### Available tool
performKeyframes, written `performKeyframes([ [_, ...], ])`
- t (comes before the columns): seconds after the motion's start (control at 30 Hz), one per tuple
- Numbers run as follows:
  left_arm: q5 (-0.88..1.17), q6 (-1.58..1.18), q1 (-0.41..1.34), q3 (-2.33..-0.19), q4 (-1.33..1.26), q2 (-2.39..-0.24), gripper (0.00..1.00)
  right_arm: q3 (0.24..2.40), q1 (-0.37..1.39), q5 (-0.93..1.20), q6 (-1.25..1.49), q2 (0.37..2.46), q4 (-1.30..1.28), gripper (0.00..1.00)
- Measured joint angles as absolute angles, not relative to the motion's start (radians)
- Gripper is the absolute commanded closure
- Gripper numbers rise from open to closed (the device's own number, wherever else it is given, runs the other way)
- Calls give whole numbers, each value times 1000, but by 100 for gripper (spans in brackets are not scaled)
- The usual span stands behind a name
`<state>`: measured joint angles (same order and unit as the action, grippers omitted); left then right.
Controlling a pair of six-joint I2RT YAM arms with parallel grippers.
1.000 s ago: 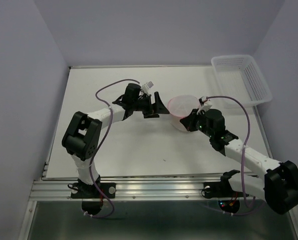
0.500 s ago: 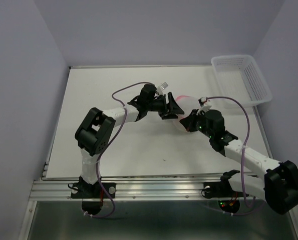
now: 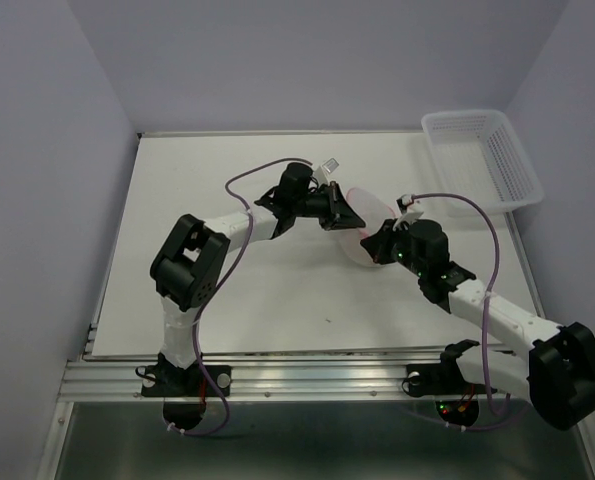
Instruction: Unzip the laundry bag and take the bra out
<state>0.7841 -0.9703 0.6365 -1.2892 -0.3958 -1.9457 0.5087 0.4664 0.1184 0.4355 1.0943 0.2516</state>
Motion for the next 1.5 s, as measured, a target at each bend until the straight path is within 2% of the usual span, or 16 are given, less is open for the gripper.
performKeyframes([
  [0.23, 812, -923, 572, -1263, -389, -1926, 100, 525, 464, -30, 404, 1102, 139, 99],
  [0.5, 821, -849, 544, -1221, -380, -1888, 100, 561, 403, 52, 395, 1111, 138, 99],
  [0.53, 821, -834, 544, -1221, -376, -1882, 96, 566, 400, 62, 390, 1116, 136, 99],
  [0.57, 819, -813, 545, -1221, -368, -1874, 87, 576, 398, 74, 382, 1124, 132, 99],
  [0.6, 818, -800, 545, -1221, -361, -1869, 65, 587, 397, 86, 370, 1134, 127, 99],
  [0.67, 813, -750, 551, -1214, -339, -1846, 33, 602, 391, 97, 347, 1147, 119, 99],
  [0.73, 815, -715, 562, -1193, -309, -1813, 9, 607, 371, 84, 316, 1154, 110, 97],
  [0.8, 811, -682, 570, -1165, -274, -1776, 1, 607, 351, 62, 286, 1156, 86, 93],
  [0.87, 799, -661, 577, -1126, -246, -1734, 1, 607, 340, 37, 269, 1158, 63, 89],
  [0.97, 757, -636, 583, -1054, -192, -1657, 1, 607, 340, -15, 247, 1157, -8, 77],
  [1.03, 720, -622, 584, -1023, -143, -1596, 1, 605, 340, -39, 240, 1142, -59, 41],
  [1.1, 677, -611, 583, -1014, -105, -1545, 1, 604, 340, -45, 230, 1116, -92, 27],
  [1.17, 638, -604, 580, -1014, -80, -1509, 1, 604, 340, -40, 227, 1080, -113, 22],
  [1.2, 622, -602, 574, -1014, -70, -1491, 1, 604, 340, -20, 224, 1054, -125, 0],
  [1.5, 537, -615, 431, -931, -27, -1435, 1, 698, 420, 128, 97, 912, -210, 0],
])
